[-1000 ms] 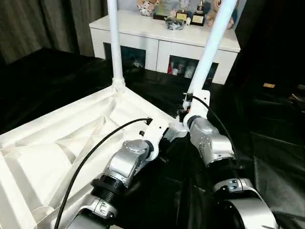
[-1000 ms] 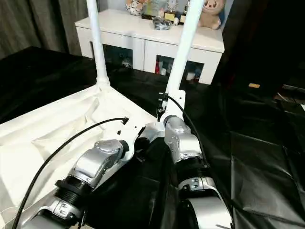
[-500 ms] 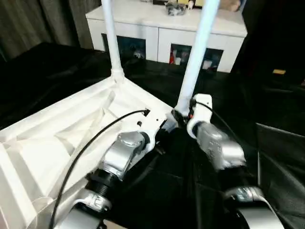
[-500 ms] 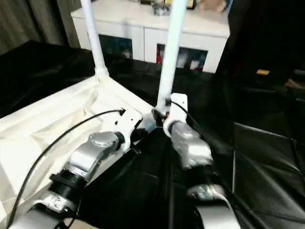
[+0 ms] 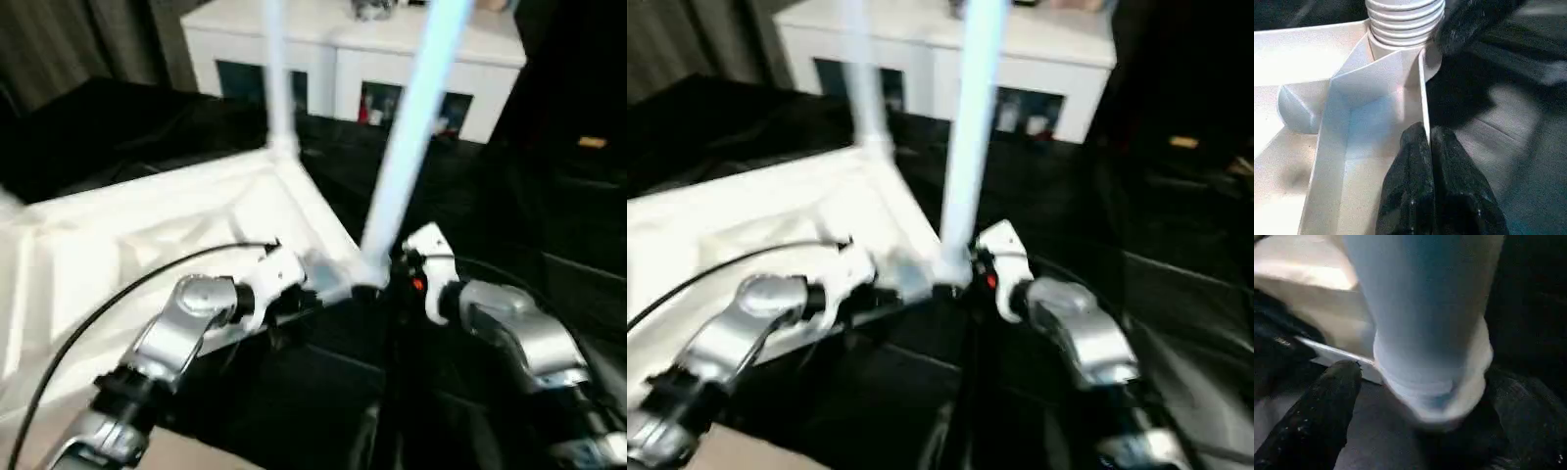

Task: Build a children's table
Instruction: Rotate leg to tighten

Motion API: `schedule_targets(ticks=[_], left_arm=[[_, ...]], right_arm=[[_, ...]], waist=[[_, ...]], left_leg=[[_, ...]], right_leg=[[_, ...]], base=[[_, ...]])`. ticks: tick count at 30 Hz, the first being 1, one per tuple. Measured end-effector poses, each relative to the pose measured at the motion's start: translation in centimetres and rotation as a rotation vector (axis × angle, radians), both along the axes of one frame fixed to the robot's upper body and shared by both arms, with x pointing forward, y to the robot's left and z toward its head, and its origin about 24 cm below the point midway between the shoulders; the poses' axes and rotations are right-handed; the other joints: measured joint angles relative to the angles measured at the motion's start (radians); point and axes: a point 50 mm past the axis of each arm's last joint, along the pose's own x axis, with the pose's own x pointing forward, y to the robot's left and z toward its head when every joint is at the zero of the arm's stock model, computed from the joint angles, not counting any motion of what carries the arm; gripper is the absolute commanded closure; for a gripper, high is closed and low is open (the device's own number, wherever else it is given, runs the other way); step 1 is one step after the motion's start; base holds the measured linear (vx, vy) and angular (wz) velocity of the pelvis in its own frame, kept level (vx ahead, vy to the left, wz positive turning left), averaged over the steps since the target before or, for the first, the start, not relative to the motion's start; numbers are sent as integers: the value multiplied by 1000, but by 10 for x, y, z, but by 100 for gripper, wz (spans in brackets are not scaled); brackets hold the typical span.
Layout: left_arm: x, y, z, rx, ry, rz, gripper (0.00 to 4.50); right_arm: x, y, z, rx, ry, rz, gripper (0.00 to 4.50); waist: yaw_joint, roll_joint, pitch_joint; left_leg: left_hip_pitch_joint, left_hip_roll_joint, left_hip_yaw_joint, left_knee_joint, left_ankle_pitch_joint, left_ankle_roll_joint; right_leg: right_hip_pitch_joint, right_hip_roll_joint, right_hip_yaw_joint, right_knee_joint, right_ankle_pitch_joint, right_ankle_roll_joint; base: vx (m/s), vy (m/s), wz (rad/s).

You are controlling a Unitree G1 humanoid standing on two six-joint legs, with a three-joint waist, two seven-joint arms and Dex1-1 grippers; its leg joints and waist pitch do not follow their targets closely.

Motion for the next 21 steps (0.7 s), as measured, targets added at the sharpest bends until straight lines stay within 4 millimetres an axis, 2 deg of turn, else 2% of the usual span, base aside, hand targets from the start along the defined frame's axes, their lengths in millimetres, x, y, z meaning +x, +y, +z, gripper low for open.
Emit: schedule_targets(ticks=[4,8,13,14,16,21], left_arm=[[-7,7,-2,3,19,-52,450],[-9,8,-3,4,8,-72,450],[-8,9,-4,9,-22,-84,450],[-8,9,-5,9,-24,-84,422],[-7,8,-4,1,-21,-77,395],[-6,4,0,-38,-33,-57,381]], right_arm=[[-6,-7,6,-10,-32,104,21],[-14,-5,8,-7,-45,187,21],[-16,-6,7,-7,-51,197,21],[-16,-6,7,-7,-51,196,12],[-16,-6,7,-6,-52,196,10],[-20,-4,8,2,-66,199,10]], waist=[[0,0,0],[0,0,1],[1,2,2],[2,2,2],[3,3,2],[0,3,2]], left_leg=[[0,0,1,9,-3,-4],[1,2,1,12,-2,-6],[2,4,1,16,-1,-7],[2,4,1,16,-1,-7],[2,4,1,17,0,-8],[1,5,1,18,0,-8]], right_leg=[[0,-1,2,7,0,0],[0,-1,2,14,0,0],[0,-1,2,19,0,0],[0,-1,2,20,0,0],[0,-1,2,21,0,0],[-2,-1,2,24,0,-1]], base=[[0,0,0],[0,0,0],[0,0,0],[0,0,0],[0,0,0],[0,0,0]])
